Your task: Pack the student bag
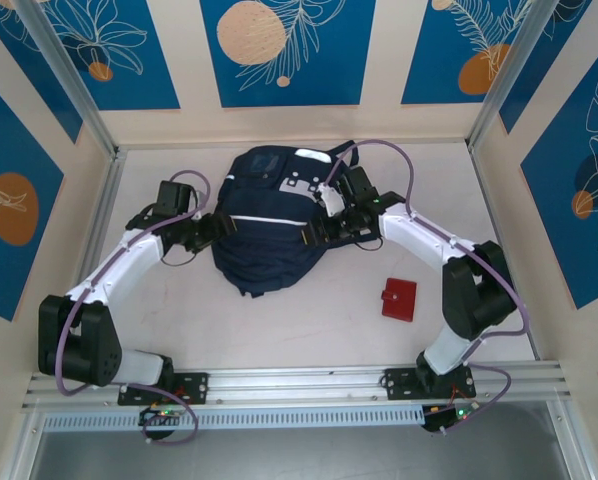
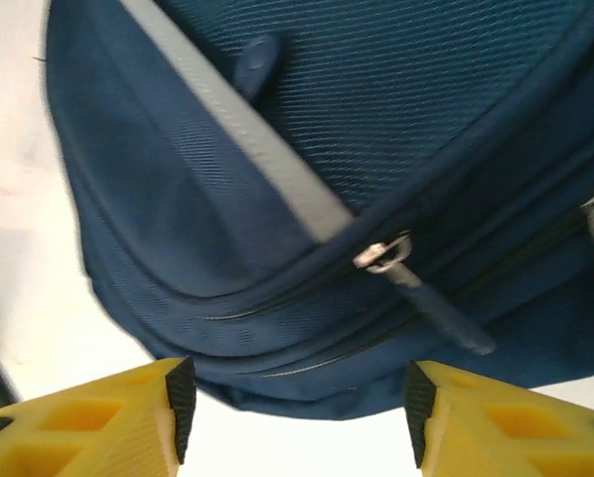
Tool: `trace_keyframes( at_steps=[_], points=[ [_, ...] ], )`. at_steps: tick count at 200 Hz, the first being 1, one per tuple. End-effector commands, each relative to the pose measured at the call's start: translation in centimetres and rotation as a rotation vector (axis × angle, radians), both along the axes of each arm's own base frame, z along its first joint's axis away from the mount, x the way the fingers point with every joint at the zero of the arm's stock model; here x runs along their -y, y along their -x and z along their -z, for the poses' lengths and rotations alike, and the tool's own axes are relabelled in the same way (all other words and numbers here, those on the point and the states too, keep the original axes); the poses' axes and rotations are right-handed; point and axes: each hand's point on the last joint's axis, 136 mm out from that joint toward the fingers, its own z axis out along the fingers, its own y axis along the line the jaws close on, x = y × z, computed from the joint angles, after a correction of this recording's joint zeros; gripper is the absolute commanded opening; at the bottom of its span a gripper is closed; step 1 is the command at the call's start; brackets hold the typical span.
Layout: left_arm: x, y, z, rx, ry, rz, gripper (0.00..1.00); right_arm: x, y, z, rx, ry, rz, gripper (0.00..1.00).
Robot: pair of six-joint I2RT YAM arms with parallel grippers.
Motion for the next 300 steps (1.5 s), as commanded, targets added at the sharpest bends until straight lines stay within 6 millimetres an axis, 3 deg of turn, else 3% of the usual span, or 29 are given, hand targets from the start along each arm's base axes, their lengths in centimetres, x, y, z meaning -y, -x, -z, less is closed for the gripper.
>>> trace_keyframes(
  at_steps=[1,52,83,126,153,177,217,257,300],
  points=[
    [0.2,0.0,-0.5,0.007,-0.018,0.013,0.64,0.9,-2.0,1.1,0.072,0.121,-0.003,0.51],
    [1.1,0.1,-0.9,0.008,0.0,0.026,0.64,0.9,-3.4,1.4,0.12,0.175,-0.057,0.51],
    [2.6,-0.6,-1.9,0.036,0.023,0.055,0.64,-0.8,-1.7,1.4,0.051,0.074,-0.178,0.55],
    [6.3,-2.7,-3.2,0.089,0.027,0.132,0.61,-1.4,-0.6,2.1,-0.002,0.058,-0.229,0.34],
    [10.5,-5.0,-3.6,0.123,0.029,0.195,0.44,-1.3,-0.6,2.2,0.003,0.067,-0.224,0.2],
    [13.0,-7.4,-2.2,0.118,-0.028,0.179,0.3,-1.2,-0.6,1.9,0.021,0.058,-0.208,0.11],
    [13.2,-11.1,1.6,0.086,-0.177,0.059,0.12,-0.8,0.6,1.7,0.028,0.043,-0.192,0.07],
    [14.1,-11.8,4.7,0.018,-0.249,0.05,0.06,-1.7,3.1,1.3,0.037,0.036,-0.209,0.04],
    [13.9,-11.3,7.4,-0.051,-0.252,-0.001,0.01,-5.3,6.6,0.7,0.053,-0.002,-0.26,0.03]
  ],
)
